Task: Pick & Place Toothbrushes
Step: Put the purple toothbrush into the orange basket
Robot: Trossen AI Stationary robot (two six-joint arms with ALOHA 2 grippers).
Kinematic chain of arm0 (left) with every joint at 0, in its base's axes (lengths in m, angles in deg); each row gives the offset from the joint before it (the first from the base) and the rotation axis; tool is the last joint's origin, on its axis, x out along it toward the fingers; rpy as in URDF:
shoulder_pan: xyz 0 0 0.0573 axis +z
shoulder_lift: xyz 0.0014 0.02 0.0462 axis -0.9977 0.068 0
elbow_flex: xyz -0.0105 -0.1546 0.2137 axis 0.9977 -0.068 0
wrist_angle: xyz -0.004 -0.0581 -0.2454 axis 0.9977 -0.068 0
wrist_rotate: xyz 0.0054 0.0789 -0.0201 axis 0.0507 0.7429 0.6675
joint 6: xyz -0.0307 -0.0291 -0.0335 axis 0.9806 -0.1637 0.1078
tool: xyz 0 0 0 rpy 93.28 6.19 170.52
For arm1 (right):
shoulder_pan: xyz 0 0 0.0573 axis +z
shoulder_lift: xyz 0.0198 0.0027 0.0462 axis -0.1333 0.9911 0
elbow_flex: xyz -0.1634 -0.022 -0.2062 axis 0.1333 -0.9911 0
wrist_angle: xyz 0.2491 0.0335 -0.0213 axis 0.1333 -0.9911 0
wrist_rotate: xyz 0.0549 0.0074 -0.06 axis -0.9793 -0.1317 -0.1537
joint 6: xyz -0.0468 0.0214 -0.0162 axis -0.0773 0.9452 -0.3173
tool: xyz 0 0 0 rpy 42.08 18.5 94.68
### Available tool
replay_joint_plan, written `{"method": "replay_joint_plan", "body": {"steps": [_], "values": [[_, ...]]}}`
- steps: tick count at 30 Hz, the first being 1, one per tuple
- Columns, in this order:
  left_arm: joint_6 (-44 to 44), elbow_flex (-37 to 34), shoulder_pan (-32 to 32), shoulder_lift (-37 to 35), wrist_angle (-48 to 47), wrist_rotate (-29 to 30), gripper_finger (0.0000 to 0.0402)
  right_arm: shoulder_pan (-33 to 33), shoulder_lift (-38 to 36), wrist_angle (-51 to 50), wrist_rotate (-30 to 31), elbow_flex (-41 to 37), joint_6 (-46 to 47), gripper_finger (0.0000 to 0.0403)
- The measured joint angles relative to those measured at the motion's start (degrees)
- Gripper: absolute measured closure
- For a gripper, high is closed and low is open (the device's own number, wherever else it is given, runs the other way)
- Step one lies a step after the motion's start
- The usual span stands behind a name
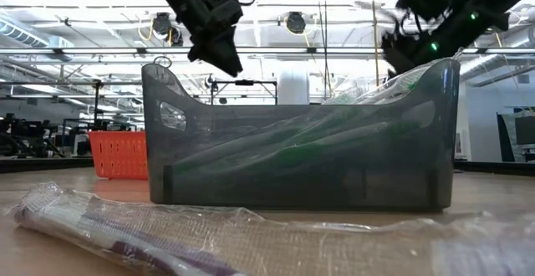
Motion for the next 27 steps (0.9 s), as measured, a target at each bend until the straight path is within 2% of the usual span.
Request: {"method": "replay_joint_plan", "body": {"steps": [3,7,13,17,23,27], "values": [[-0.2,0.0,0.0,0.0,3.0,-0.7,0.0279,0.9,-1.3,8.3,-2.7,0.1,-2.6,0.0402],[-0.6,0.0,0.0,0.0,8.7,-4.3,0.0279,3.4,-1.4,19.7,-5.7,0.1,-6.7,0.0402],[-0.6,0.0,-0.5,0.0,22.0,-13.9,0.0279,7.0,0.4,33.8,-5.8,0.1,-11.2,0.0403],[-1.2,0.0,-1.5,0.0,30.5,-17.9,0.0279,8.1,2.4,40.6,-5.8,0.1,-12.8,0.0403],[-1.5,0.0,-3.2,0.0,37.4,-18.0,0.0279,9.7,5.8,49.4,-5.8,0.1,-14.4,0.0403],[-1.4,0.0,-3.9,0.0,38.6,-16.7,0.0279,10.4,7.4,53.7,-5.8,0.1,-15.1,0.0403]]}}
